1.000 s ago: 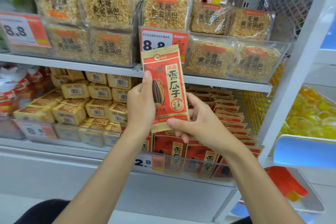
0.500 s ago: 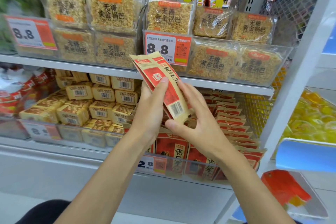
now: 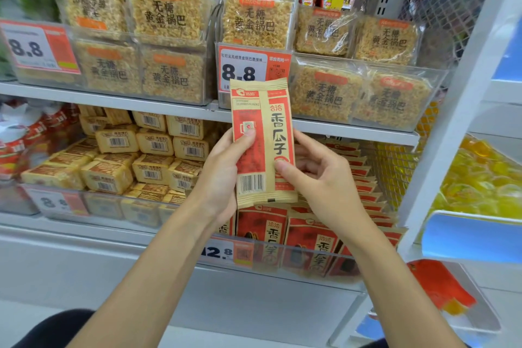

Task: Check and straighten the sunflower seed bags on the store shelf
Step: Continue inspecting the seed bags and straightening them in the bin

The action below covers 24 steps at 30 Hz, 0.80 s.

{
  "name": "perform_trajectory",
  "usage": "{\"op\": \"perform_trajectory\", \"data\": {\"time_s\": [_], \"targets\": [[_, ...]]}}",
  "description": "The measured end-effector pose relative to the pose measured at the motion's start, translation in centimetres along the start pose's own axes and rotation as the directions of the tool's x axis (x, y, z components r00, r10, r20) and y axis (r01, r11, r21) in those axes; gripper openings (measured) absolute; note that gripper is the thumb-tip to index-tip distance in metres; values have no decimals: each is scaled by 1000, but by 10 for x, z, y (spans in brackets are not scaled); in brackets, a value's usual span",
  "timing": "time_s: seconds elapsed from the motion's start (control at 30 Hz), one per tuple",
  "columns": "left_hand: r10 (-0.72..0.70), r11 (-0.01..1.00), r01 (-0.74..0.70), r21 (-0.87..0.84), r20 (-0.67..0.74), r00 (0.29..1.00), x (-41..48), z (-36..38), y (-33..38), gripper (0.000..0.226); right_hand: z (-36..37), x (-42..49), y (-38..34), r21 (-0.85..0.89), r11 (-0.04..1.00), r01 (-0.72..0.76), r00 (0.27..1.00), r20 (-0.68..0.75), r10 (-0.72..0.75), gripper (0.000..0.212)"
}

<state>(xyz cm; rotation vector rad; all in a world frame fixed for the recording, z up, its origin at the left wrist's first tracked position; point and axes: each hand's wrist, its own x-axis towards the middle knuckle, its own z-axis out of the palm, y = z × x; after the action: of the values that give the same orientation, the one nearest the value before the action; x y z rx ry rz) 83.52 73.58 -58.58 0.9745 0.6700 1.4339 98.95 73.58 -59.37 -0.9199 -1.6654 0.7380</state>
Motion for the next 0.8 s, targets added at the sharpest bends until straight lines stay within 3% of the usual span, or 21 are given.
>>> {"op": "perform_trajectory", "data": {"time_s": [0.1, 0.23, 0.4, 0.47, 0.53, 0.6, 0.63, 0.67, 0.73, 0.8], "targets": [[-55, 998, 53, 31, 53, 997, 2, -6, -1, 28, -3, 1, 3, 18, 999, -32, 999, -39, 33, 49], [-219, 972, 192, 133, 226, 949, 0, -13, 9, 32, -8, 4, 1, 194, 978, -70, 989, -117, 94, 30], [-304, 946, 259, 196, 253, 918, -3, -18, 11, 40, -9, 7, 3, 223, 971, -83, 987, -119, 112, 17], [-435, 900, 420, 116, 299, 849, 1, -20, 8, 56, -9, 8, 4, 258, 962, -89, 981, -143, 129, 16], [-509, 835, 548, 49, 448, 735, 4, -23, 4, 65, -9, 9, 5, 278, 957, -80, 978, -166, 130, 16], [-550, 784, 616, 71, 540, 638, 7, -26, 2, 70, -9, 10, 7, 263, 962, -73, 976, -178, 123, 15], [-558, 781, 618, 88, 542, 628, 8, -25, 3, 72, -9, 12, 7, 259, 963, -79, 977, -173, 127, 16], [-563, 793, 598, 111, 509, 652, 8, -21, 4, 73, -10, 15, 8, 262, 961, -91, 978, -157, 136, 17], [-513, 856, 446, 261, 325, 795, 6, -9, 9, 65, -16, 21, 6, 309, 941, -135, 982, -84, 168, 28], [-301, 832, 188, 522, 139, 944, 4, 3, 11, 54, -29, 26, -3, 429, 884, -188, 980, 20, 199, 51]]}}
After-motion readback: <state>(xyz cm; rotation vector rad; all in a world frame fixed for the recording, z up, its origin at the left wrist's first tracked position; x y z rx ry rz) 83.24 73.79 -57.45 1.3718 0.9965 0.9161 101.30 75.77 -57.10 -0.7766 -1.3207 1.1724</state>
